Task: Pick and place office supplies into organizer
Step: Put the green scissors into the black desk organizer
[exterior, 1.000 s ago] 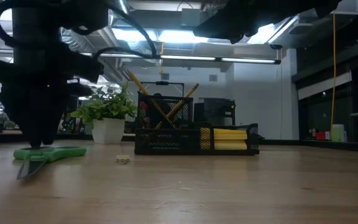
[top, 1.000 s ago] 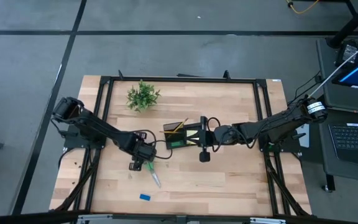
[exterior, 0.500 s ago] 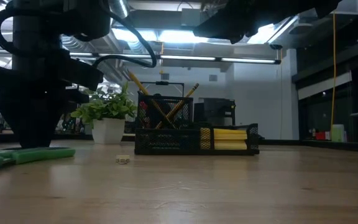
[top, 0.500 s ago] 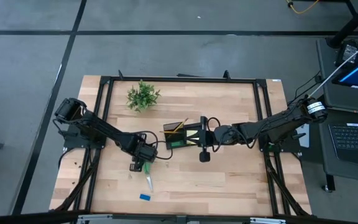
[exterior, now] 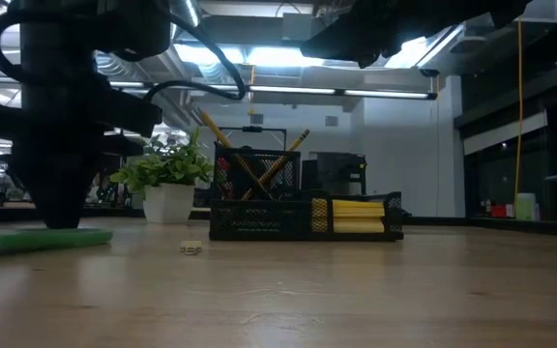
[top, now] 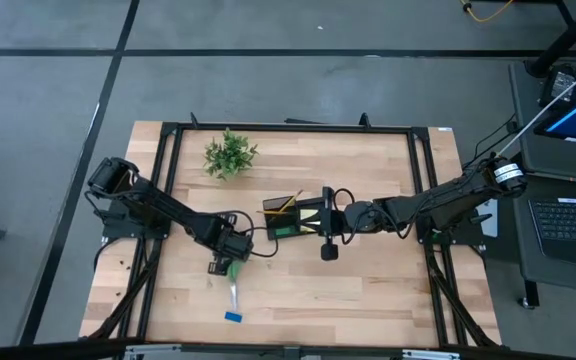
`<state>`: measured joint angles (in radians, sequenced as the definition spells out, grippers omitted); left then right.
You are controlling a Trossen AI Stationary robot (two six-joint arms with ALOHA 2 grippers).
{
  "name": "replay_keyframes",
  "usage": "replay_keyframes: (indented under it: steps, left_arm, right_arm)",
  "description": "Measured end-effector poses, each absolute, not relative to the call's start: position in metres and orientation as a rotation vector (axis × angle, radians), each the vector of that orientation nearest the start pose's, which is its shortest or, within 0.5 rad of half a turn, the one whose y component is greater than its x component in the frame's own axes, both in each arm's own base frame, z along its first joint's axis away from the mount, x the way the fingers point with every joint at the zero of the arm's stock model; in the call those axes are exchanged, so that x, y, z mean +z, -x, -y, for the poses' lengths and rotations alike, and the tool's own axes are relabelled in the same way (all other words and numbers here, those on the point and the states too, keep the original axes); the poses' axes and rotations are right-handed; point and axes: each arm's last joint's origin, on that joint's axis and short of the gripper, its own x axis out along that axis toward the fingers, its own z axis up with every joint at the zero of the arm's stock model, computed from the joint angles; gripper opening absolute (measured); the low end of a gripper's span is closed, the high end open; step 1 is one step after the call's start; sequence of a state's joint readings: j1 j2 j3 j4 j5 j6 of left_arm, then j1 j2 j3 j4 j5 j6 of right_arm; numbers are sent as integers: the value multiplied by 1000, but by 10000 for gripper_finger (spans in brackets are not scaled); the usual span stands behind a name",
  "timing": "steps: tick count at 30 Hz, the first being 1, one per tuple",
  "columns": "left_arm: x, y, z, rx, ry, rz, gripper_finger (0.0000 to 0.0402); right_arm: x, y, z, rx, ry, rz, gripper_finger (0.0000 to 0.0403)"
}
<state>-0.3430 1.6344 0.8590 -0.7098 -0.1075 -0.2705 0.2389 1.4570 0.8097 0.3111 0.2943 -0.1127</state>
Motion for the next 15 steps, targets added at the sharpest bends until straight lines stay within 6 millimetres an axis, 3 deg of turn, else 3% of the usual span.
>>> replay_keyframes:
  steps: [15]
  left_arm:
    - [143,-247,83,193,-261,-1376,1]
  right_arm:
    - [234,-305,-66,-37,200,-328,10]
